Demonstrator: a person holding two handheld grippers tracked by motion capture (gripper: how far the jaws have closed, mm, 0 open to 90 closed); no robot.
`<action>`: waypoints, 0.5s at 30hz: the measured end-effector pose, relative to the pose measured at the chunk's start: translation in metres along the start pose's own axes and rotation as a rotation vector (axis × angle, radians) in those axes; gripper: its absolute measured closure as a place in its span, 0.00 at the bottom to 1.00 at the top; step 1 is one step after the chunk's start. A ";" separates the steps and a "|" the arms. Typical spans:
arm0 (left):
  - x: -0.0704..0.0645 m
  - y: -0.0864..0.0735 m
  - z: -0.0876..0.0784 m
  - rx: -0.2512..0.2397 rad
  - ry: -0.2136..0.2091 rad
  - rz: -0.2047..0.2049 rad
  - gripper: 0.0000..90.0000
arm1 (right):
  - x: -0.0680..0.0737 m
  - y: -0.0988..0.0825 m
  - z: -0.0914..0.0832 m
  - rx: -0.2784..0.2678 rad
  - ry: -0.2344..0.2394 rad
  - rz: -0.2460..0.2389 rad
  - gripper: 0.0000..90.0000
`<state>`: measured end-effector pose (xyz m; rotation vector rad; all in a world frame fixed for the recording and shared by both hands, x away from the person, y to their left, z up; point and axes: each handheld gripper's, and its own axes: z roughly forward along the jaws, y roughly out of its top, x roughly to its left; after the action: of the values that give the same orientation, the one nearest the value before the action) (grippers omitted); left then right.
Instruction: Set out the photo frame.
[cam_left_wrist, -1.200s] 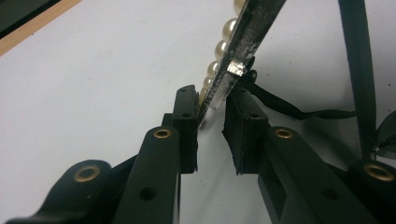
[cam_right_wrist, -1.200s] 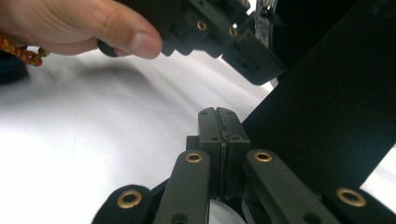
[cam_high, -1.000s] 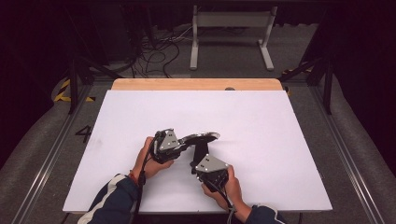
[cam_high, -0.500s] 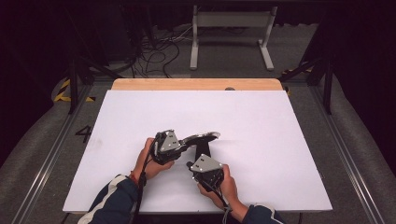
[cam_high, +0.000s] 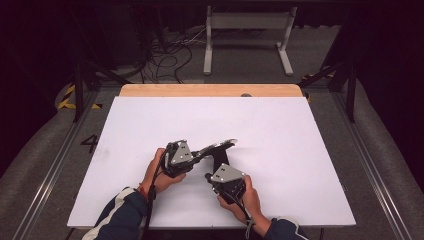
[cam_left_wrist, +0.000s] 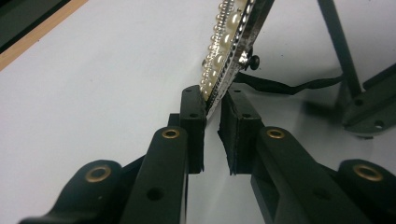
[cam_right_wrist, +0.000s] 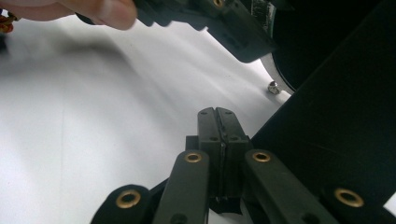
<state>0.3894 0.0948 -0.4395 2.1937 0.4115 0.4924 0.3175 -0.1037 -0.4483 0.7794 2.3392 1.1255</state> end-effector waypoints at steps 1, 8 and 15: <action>0.000 0.000 0.000 0.001 0.000 0.005 0.89 | -0.002 0.000 0.000 -0.001 0.008 0.005 1.00; -0.001 0.001 0.000 -0.030 -0.009 -0.013 0.84 | -0.009 -0.003 -0.002 0.002 0.044 0.038 1.00; -0.003 0.003 0.003 -0.061 0.000 -0.025 0.81 | -0.009 -0.004 -0.001 0.006 0.043 0.040 1.00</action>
<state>0.3884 0.0899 -0.4393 2.1277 0.4181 0.4855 0.3224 -0.1116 -0.4496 0.8158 2.3725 1.1638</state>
